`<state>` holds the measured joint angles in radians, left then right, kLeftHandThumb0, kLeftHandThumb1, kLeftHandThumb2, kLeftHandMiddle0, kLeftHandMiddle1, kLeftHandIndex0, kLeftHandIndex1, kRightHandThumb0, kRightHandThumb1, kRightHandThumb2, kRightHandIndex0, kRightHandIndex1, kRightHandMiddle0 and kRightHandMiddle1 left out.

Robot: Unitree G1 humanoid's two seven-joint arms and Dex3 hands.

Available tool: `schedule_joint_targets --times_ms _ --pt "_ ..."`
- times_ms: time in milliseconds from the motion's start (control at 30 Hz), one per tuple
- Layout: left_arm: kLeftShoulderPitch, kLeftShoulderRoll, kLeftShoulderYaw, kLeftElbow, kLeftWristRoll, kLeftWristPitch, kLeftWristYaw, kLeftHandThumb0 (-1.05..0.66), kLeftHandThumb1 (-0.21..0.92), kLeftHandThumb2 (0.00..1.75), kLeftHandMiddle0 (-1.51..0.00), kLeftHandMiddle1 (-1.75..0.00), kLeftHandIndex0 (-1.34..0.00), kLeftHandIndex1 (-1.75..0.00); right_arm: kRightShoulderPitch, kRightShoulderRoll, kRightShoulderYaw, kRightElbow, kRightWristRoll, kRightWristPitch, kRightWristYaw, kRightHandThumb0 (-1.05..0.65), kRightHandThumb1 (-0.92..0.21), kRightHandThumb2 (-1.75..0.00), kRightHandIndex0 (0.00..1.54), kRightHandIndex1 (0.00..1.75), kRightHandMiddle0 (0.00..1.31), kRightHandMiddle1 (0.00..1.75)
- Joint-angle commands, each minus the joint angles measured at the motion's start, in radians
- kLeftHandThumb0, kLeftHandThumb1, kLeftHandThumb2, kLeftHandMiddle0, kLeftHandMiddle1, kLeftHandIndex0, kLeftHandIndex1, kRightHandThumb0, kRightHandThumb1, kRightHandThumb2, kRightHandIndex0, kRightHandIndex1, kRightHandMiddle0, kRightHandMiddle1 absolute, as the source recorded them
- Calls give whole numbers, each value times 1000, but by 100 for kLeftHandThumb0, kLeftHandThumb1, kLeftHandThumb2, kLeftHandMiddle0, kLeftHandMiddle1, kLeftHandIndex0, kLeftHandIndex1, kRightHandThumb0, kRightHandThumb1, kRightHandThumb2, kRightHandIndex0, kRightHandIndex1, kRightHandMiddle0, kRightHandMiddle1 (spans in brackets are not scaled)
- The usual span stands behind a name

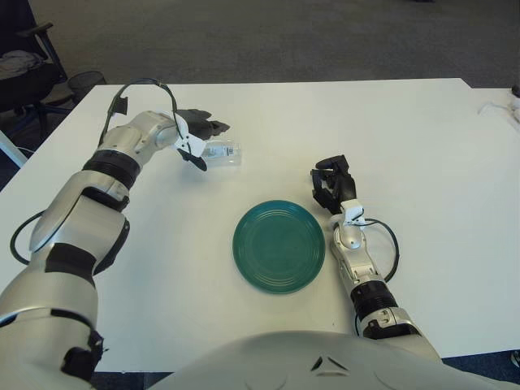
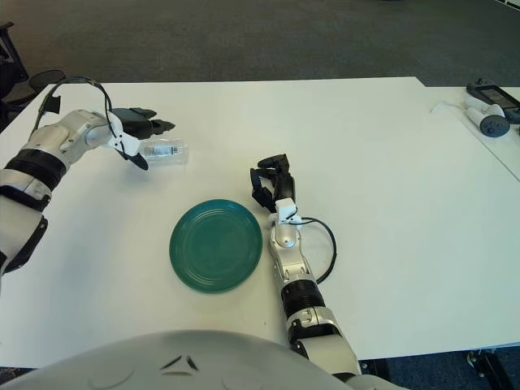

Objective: Put the bottle into the plate.

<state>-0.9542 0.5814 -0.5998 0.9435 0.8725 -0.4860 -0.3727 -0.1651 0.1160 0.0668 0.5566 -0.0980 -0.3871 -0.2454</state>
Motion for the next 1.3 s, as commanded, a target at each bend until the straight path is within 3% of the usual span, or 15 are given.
schedule_joint_targets --times_ms 0,500,633,1267 --pt "-21 -19 -21 42 19 14 43 -105 92 22 0 0 0 0 66 33 -9 91 19 78 5 -35 -92 -51 27 119 19 175" --pt "-48 -90 -75 182 48 27 162 -105 92 40 0 0 0 0 69 30 -12 88 19 77 2 -35 -92 -51 27 119 19 175" --pt "-26 -146 -97 240 57 65 230 -105 92 44 0 0 0 0 73 26 -8 88 12 64 2 -35 -92 -51 27 119 19 175" --pt "0 -242 -149 362 51 158 304 -105 92 40 0 0 0 0 79 21 -15 78 17 73 8 -35 -92 -51 25 117 19 175"
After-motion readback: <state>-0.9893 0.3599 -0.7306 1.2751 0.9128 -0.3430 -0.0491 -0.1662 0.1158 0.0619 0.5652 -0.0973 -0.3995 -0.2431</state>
